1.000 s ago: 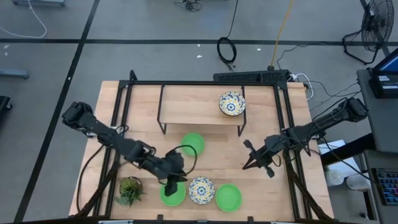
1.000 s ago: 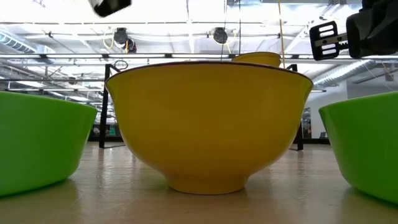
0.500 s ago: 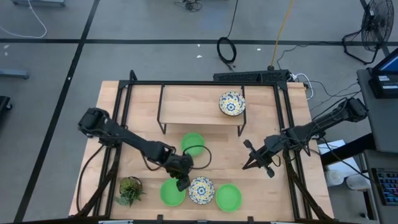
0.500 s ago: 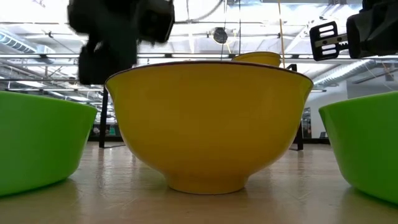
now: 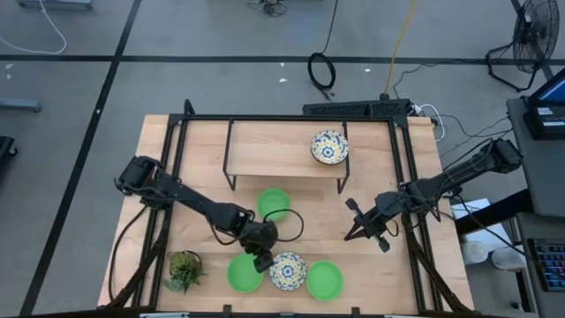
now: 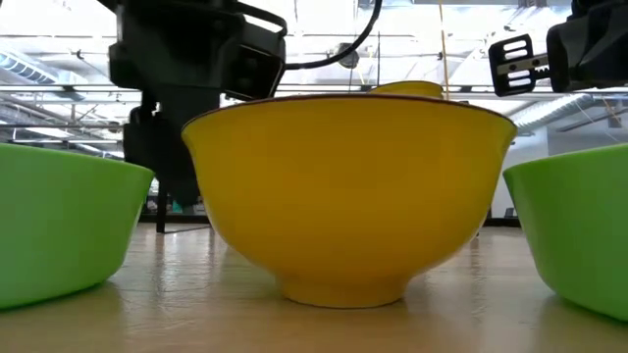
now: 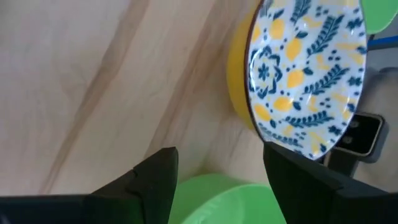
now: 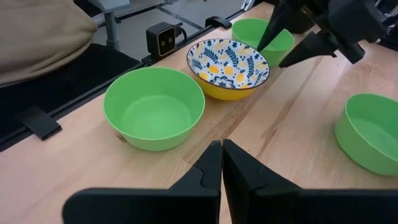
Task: Pick & Place Mini bowls
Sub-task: Stack the white bowl on top of the white bowl on the shelf
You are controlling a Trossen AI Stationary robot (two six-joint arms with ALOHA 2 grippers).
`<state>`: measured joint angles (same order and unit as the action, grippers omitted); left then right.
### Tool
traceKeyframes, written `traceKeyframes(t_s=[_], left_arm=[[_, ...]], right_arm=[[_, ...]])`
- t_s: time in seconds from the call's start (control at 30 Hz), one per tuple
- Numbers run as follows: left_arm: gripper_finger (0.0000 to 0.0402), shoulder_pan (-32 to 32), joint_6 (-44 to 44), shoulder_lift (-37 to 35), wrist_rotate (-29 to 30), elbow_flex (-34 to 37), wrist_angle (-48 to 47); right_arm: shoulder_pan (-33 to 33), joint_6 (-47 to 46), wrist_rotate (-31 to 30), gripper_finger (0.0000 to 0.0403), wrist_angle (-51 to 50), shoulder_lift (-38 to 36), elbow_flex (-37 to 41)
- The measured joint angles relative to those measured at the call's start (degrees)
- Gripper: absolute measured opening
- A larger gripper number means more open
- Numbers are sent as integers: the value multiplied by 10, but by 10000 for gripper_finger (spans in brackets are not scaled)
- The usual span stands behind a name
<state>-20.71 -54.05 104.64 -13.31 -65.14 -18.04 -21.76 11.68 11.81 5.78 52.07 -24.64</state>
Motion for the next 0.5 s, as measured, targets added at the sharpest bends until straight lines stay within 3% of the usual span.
traceKeyframes(t_s=[0.23, 0.5], left_arm=[[239, 10, 7, 0, -17, 0, 46], [239, 9, 28, 0, -2, 0, 31]], right_arm=[[0, 0, 0, 0, 0, 0, 0], [0, 0, 0, 0, 0, 0, 0]])
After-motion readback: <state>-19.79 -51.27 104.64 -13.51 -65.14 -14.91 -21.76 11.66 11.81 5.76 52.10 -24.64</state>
